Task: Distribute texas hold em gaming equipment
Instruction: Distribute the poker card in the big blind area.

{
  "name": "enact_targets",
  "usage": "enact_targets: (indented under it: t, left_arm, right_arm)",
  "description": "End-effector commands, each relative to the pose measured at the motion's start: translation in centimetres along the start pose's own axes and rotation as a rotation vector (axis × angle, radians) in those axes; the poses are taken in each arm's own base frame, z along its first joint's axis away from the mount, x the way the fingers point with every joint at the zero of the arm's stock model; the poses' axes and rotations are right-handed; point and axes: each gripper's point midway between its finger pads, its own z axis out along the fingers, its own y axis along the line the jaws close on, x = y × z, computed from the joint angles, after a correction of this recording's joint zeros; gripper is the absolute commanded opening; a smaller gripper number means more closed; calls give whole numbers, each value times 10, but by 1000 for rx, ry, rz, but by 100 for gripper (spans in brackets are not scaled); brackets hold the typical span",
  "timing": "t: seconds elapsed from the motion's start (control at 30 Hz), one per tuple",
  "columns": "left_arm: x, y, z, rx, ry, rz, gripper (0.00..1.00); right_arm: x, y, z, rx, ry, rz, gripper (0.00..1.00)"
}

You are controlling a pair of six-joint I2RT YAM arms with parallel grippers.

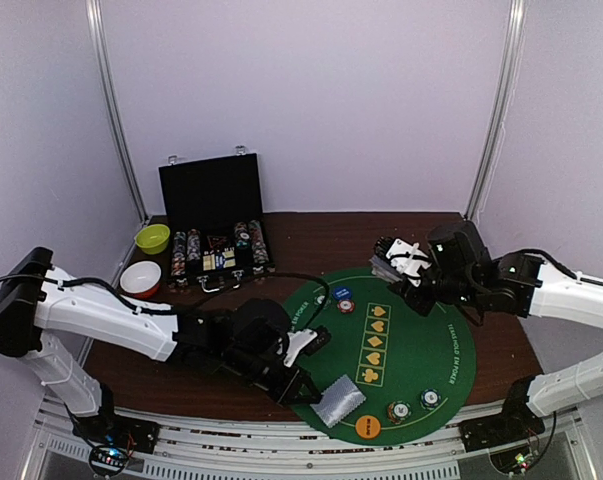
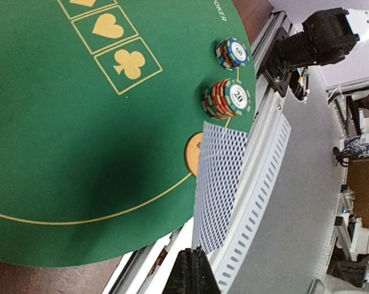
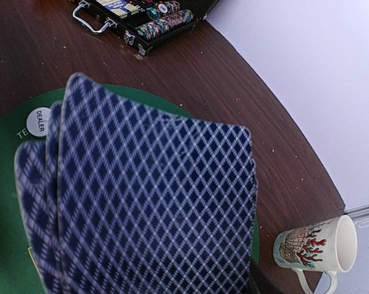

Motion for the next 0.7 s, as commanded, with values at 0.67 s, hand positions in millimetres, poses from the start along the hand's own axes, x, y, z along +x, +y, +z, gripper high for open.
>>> enact_targets:
  t: [0.67]
  left_arm:
    - [33,16,34,153,-17,-556,0]
  right_arm:
    - [-13,-1,-13,-12,-59,13,41]
